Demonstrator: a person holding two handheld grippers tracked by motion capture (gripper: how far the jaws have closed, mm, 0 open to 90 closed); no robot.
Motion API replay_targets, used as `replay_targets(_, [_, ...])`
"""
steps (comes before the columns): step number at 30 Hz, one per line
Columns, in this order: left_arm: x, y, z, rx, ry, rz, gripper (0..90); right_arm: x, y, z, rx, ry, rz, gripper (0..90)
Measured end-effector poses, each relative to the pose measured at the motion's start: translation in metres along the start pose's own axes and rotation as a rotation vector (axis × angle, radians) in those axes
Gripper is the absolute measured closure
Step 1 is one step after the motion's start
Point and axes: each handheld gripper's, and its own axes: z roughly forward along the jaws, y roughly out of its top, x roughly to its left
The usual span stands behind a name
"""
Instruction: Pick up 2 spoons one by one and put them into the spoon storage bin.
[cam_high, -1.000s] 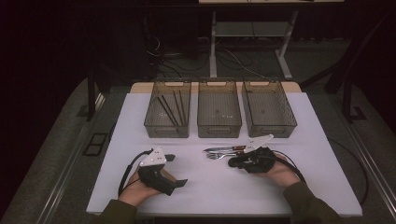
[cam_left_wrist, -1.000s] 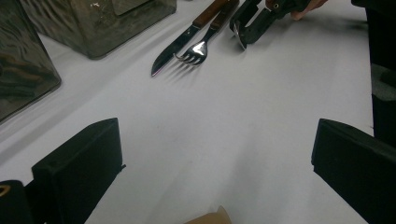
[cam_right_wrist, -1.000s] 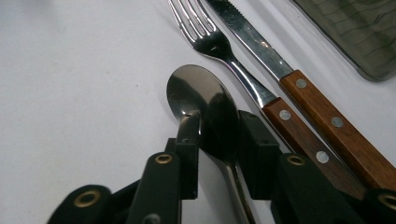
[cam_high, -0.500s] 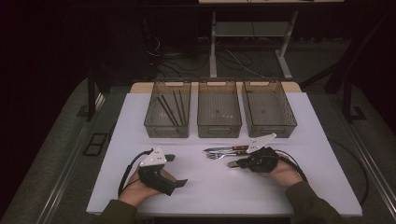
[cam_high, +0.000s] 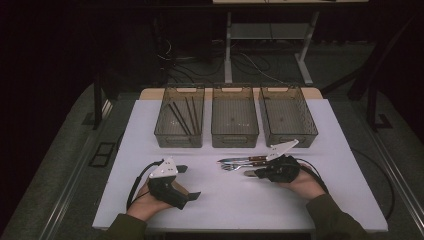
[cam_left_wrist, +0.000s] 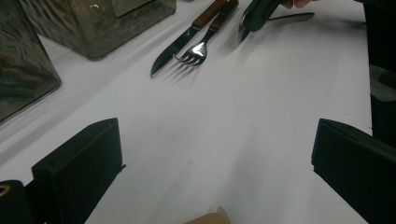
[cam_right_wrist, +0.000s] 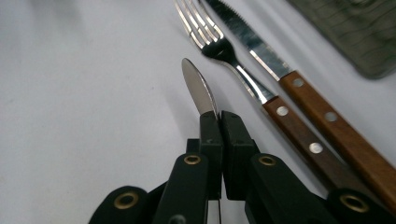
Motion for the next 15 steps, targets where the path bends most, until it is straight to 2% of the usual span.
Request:
replay_targets(7, [0.000,0.000,0.000,-0.006,0.001,-0.005,0.9,-0.002,0.005,-0.009,-0.034,-0.031,0.033,87.9])
replay_targets(13, [0.001,-0.001,-0.001,-0.004,0.003,-0.008,0.9,-0.007,0.015,-0.017,-0.085,-0.067,0.064,87.8])
replay_targets(15, [0.001,-0.001,-0.001,-0.004,0.002,-0.006,0.9,-0.010,0.018,-0.020,-0.113,-0.075,0.089,87.8])
